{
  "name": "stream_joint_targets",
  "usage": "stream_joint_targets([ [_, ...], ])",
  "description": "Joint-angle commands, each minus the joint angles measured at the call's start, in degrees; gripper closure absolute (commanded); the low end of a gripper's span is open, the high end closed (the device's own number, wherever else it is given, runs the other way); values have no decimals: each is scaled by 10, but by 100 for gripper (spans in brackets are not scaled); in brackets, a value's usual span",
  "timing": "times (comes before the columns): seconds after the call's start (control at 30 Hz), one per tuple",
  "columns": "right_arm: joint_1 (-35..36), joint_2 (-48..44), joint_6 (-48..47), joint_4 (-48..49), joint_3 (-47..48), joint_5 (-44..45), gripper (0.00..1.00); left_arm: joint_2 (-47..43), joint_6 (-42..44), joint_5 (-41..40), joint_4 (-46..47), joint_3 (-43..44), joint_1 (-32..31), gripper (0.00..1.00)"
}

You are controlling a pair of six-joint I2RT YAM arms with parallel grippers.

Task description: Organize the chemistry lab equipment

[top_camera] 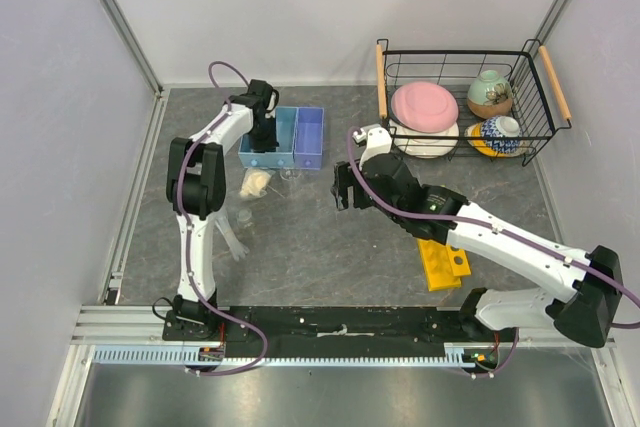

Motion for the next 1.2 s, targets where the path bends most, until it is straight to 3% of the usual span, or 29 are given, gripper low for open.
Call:
stream_joint_targets([
  [0.0,17,-34,23,9,-12,7,16,-56,-7,1,6,-81,-3,82],
  [0.13,42,-49,30,-12,-13,30,16,-93,-21,-12,23,-143,-12,98],
  [0.6,113,-99,63,-67,-20,94,16,-174,-77,-33,70,-304,-118,98],
  [0.93,135,-135,81,-109,-28,125,17,-160,-126,-32,101,-334,-233,98],
  [1.17,143,-144,95,-138,-31,140,17,-152,-152,-14,129,-347,-277,98],
])
